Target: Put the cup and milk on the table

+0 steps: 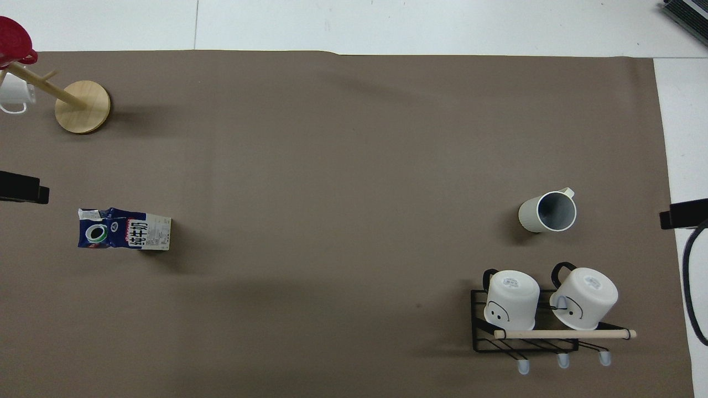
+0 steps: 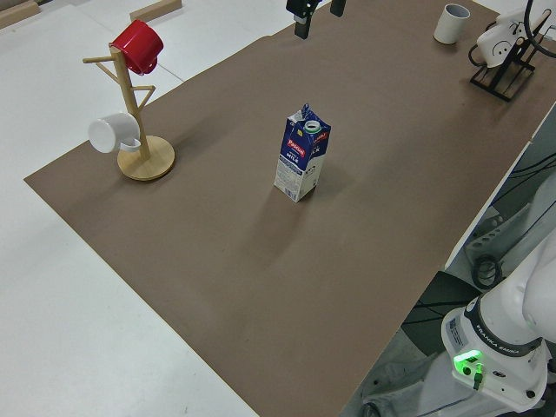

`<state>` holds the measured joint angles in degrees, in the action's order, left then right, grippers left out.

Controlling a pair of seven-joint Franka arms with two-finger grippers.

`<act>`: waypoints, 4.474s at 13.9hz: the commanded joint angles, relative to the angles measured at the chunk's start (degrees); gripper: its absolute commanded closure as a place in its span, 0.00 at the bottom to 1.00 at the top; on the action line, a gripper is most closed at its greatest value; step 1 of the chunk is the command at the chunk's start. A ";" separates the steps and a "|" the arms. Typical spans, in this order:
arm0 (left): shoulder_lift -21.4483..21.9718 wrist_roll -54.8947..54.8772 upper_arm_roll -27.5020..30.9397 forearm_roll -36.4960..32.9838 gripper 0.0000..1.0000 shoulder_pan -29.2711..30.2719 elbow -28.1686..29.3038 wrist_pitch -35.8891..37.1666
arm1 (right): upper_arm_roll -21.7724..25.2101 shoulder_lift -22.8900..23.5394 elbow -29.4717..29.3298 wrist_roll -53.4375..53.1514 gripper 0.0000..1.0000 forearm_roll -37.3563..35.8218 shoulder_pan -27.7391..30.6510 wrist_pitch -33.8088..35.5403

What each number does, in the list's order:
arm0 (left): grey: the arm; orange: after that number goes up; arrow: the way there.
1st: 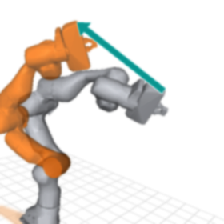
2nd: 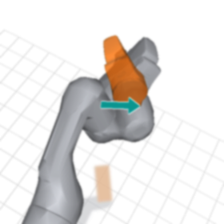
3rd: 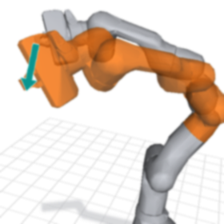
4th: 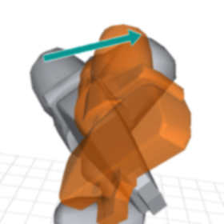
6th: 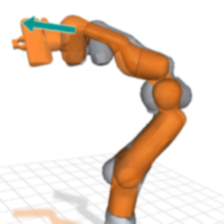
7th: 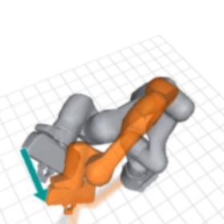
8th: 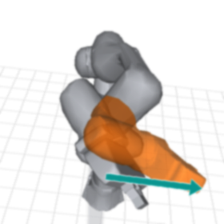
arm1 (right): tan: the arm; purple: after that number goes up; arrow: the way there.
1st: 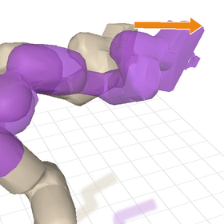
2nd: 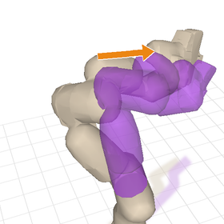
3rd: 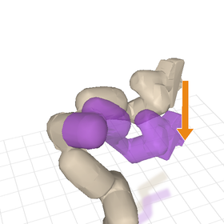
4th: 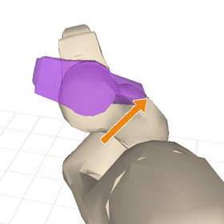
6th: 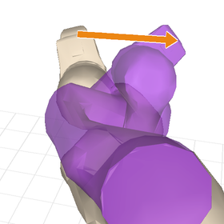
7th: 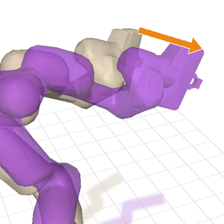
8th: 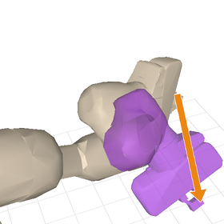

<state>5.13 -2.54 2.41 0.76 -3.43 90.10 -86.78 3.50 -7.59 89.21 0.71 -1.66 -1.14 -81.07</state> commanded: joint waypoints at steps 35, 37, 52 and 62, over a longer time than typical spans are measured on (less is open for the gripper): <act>0.14 -0.19 0.14 -0.14 0.00 0.09 -0.71 1.18 | -0.34 -1.91 13.51 -3.52 0.00 -0.10 -0.44 -14.27; 0.14 -0.19 0.14 -0.14 0.00 0.09 -0.63 1.18 | -0.43 -1.30 16.94 -5.10 0.00 -0.10 -1.49 -19.28; 2.60 -0.01 0.14 -0.14 0.00 -0.61 5.15 0.12 | -0.52 9.87 35.93 -11.34 0.00 0.78 -2.81 -52.42; 8.05 0.08 0.14 -0.23 0.00 0.53 26.61 -16.74 | -0.52 14.71 37.96 -11.26 0.00 0.78 -2.90 -59.38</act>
<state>11.07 -2.53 2.72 0.75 -3.29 112.16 -100.01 3.41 7.08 126.58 -9.84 -1.43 -4.53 -139.06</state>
